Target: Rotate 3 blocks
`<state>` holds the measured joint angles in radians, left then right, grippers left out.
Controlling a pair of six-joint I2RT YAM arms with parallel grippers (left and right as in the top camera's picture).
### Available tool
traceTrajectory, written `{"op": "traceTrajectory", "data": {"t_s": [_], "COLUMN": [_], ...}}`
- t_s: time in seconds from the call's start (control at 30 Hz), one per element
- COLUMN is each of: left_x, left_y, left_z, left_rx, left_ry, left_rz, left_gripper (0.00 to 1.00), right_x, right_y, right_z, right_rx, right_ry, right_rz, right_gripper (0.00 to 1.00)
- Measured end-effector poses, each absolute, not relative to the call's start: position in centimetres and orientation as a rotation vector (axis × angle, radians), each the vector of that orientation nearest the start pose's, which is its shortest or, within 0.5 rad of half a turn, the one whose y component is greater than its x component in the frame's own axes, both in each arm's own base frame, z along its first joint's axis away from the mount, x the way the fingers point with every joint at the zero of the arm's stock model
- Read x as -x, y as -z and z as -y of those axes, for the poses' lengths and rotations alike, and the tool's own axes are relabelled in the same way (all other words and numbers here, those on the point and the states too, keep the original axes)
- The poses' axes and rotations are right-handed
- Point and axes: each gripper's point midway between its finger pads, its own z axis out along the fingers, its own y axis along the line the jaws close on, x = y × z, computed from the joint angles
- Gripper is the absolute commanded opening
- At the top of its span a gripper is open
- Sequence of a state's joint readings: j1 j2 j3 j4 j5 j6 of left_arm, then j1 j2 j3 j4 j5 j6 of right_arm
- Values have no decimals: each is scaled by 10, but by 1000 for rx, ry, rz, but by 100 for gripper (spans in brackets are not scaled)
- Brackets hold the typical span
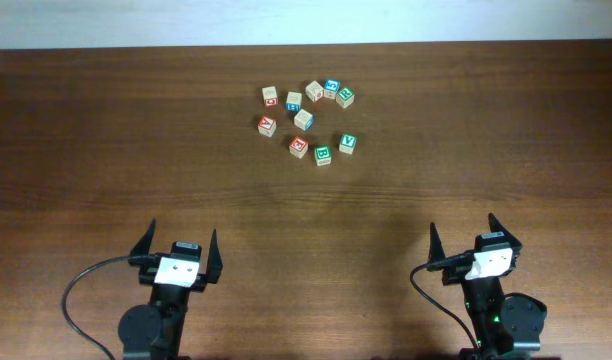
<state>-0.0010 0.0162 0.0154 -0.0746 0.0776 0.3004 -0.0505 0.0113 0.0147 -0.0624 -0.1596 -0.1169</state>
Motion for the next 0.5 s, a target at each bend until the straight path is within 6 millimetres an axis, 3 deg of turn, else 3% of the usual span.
{"op": "traceTrajectory", "data": {"t_s": [0.5], "left_x": [-246], "left_y": [-159], "left_z": [14], "left_rx": [-306], "left_ry": [-165], "left_rz": [-1620], "left_gripper": [99], "right_x": [-245], "right_y": [-163], "right_z": [-12], "right_rx": [161], "right_ry": [14], "right_rz": [-1622], "right_gripper": [98]}}
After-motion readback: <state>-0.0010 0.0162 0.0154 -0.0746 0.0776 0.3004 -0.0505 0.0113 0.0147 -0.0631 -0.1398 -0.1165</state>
